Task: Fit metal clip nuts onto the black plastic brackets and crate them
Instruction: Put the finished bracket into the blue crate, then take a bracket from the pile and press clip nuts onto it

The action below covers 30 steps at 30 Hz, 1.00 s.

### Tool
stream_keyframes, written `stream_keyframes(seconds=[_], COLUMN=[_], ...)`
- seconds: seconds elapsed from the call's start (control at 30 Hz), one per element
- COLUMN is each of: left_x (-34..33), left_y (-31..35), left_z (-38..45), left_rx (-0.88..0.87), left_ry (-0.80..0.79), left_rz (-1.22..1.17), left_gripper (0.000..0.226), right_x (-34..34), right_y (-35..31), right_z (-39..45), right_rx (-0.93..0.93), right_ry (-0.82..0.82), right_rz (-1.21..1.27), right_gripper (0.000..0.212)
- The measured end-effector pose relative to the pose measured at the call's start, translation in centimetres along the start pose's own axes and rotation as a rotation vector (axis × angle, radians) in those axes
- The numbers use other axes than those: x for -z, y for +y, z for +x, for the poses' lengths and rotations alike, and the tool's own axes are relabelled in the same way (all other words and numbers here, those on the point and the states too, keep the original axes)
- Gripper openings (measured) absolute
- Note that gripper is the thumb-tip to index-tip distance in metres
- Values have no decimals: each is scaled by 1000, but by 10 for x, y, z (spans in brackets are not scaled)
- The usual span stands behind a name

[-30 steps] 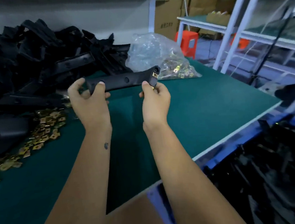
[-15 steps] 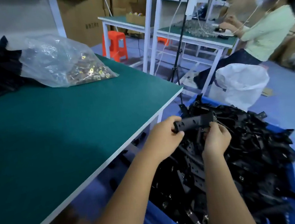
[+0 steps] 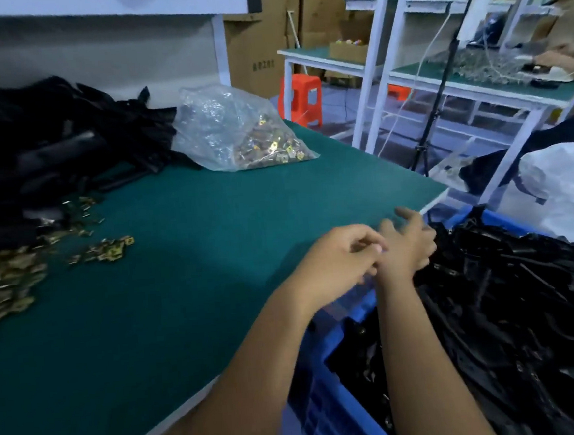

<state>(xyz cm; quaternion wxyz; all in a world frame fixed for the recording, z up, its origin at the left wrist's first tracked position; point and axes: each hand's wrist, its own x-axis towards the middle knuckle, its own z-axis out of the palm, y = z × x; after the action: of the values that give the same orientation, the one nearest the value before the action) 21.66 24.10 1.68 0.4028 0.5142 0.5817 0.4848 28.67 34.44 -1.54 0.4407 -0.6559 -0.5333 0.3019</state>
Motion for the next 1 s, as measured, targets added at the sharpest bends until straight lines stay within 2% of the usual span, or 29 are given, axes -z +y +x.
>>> stream_keyframes(seconds=[0.23,0.4,0.5,0.6,0.67,0.73,0.8,0.87,0.93,1.0], left_x=[123,193,221,239,245,254,262,270,275,277], left_y=[-26,-51,-54,-55,-58,-60,-62,-64,-64,-65], left_z=[-52,-105,-139,-173,-192,-208,-219,-223,-220,-213], left_rx=[48,90,108,116,113,201,375,487,490,383], left_ry=[538,911,1097,1176,1227,1329,1388,1371,1360,1398], left_rz=[78,136,354,645,930,1139,1177,1144,1115,1000], left_gripper=[30,32,28,25,22,20,32,42,42,41], right_x=[-51,-110,-146,-174,-187,-195,-197,-197,-198,-199], right_y=[-89,-133,-141,-139,-137,-138,-142,-143,-141,-138], right_z=[-61,-140,-199,-246,-266,-281,-292,-301,-307,-309], right_rx=[289,581,835,1013,1099,1161,1217,1293,1372,1408], right_ry=[-147,-501,-717,-824,-788,-758,-750,-804,-941,-1103], right_rz=[-49,-15,-31,-64,-99,-101,-38,18,8,-24], right_gripper=[29,26,31,37,41,40,38,37,43,54])
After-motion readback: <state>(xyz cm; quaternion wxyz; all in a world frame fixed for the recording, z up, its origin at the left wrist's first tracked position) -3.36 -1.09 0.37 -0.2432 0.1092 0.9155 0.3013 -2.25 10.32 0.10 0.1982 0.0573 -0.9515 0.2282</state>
